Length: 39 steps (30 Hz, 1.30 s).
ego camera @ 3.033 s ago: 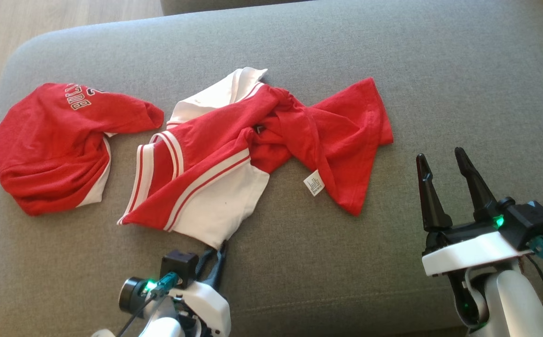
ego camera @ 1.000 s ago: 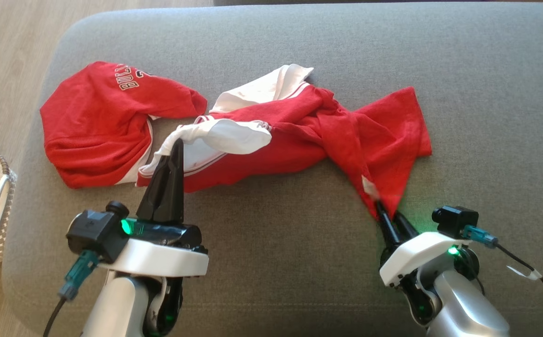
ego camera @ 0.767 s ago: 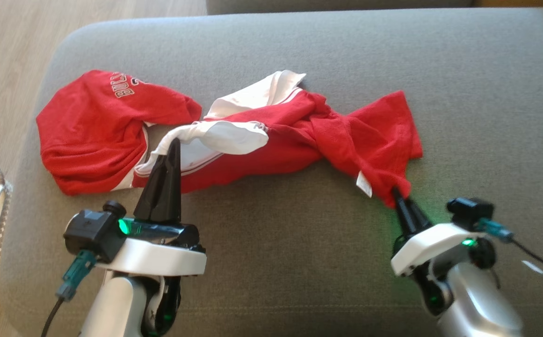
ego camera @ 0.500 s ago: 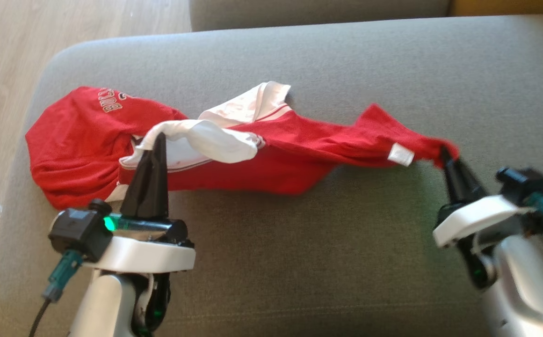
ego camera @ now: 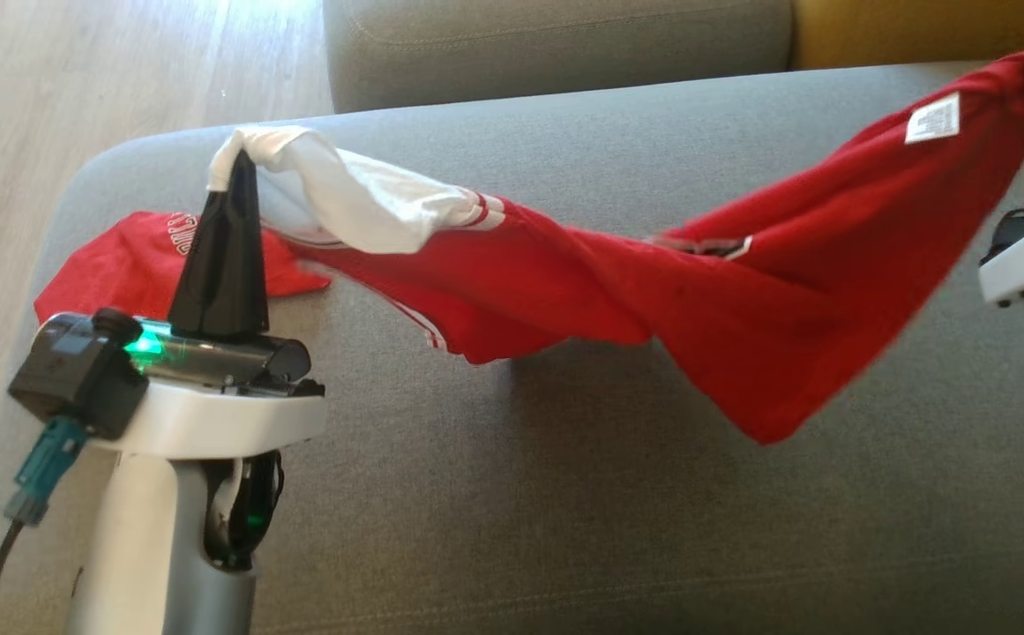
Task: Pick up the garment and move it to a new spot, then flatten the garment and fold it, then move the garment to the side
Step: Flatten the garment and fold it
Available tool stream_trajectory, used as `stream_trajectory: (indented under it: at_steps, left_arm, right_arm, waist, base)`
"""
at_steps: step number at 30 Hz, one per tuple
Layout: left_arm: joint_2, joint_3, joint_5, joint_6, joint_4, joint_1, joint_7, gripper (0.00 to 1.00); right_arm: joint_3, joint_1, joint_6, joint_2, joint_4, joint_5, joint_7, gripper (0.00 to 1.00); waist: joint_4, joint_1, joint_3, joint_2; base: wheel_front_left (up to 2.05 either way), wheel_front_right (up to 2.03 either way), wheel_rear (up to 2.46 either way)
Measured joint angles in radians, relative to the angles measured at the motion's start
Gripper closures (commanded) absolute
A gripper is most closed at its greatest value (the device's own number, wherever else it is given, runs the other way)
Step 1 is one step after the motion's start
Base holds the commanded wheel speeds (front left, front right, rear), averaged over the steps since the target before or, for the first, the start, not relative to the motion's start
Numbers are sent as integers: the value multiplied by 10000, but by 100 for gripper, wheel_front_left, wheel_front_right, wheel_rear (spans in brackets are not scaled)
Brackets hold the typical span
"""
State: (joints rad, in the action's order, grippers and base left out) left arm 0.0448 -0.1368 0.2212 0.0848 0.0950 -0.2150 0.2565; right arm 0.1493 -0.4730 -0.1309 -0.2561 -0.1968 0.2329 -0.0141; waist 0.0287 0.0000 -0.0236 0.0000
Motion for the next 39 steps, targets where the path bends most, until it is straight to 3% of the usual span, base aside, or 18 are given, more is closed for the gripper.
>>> stream_trajectory:
  at_steps: [8, 14, 20, 27, 33, 39]
  left_arm:
    - [-21, 128, 104, 42, 209, -43, 0, 100]
    - [-31, -341, 593, 42, -27, -616, 2, 100]
    - [-48, -903, 493, 29, -215, -2007, 2, 100]
    - [-102, -955, -4, -683, 1081, -3679, 17, 100]
    - [-111, -2073, -173, -566, 2, -2800, 15, 100]
    - [-92, -2907, -447, -94, -1390, -1896, 2, 100]
  right_arm:
    - [148, -521, 0, -2, -696, 267, 368, 100]
    - [-96, -2250, 0, -295, -1927, 403, -439, 100]
    - [-1009, -4568, 0, -640, -2650, 729, -1636, 100]
    - [-794, -6556, 0, -1131, -2847, 869, -2445, 100]
    - [-1087, -5636, 0, -1156, -5325, 372, -2391, 100]
    - [-1273, -5449, 0, -1145, -7868, -140, -1843, 100]
  waist:
    - [-49, 0, -201, 0]
    - [80, 0, -601, 0]
    - [264, 0, -1224, 0]
    - [527, 0, -2158, 0]
    - [807, 0, -2937, -1]
    - [1160, 0, -3325, -1]
  base:
    - [0, 0, 0]
    - [0, 0, 0]
    - [0, 0, 0]
    - [0, 0, 0]
    - [0, 0, 0]
    - [0, 0, 0]
